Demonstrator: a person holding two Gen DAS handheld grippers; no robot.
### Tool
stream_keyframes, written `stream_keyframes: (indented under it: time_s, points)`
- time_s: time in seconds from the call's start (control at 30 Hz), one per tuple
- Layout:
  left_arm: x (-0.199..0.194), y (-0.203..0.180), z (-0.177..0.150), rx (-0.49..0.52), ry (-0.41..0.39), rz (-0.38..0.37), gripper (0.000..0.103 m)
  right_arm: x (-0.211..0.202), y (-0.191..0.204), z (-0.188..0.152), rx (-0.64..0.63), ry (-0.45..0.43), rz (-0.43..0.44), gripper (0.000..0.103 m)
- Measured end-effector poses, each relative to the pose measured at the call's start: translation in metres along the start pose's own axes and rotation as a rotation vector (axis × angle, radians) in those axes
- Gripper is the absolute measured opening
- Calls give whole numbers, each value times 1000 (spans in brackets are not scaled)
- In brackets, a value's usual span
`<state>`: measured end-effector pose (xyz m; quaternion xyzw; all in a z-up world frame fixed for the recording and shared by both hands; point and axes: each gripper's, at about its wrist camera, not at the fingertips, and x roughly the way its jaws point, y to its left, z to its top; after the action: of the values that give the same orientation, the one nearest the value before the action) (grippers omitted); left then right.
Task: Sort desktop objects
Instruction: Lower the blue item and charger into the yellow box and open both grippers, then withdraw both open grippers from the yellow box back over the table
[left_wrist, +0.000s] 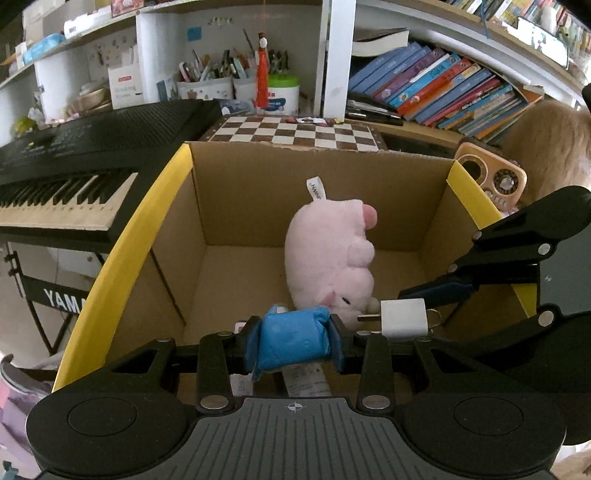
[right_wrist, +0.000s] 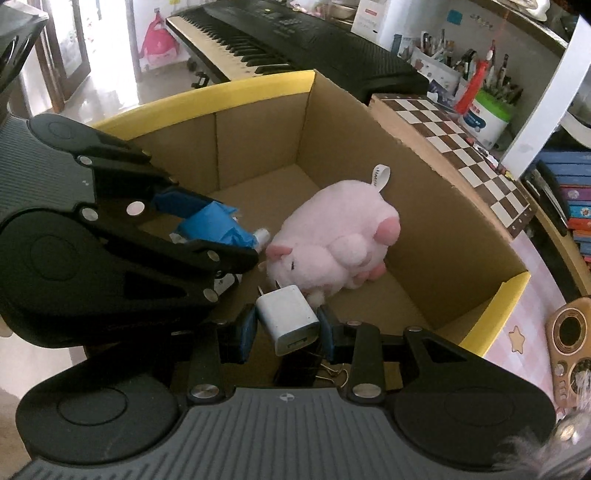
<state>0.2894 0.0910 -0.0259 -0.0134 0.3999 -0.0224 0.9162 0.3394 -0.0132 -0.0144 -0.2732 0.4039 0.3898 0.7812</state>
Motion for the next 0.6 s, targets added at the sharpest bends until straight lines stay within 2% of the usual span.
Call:
stream_keyframes:
  time_s: [0.13,0.2,0.23,0.3,0.37,0.4,0.6]
  points:
    - [-6,-1,-1,0,-36,16,37,-4,-1,-2,16,-24,-11,35]
    - [-13,-4,-1,9,-59,24,37,-7,-2,-3,31,-38,-14,42]
    - [-18,-5,-1,8,-73,26,38,-9,-3,-4,42,-48,-21,42]
    - [-28,-5,-1,1,-104,24,41,-16,-3,-7,53,-80,-28,43]
    - [-39,-4,-2,-13,-146,38,57,-26,-1,-10,80,-117,-45,48]
    - [-45,-4,-2,-20,-167,40,58,-30,-1,-11,99,-134,-56,51]
    - [-75,-6,-8,-44,-254,26,60,-62,0,-25,222,-233,-108,51]
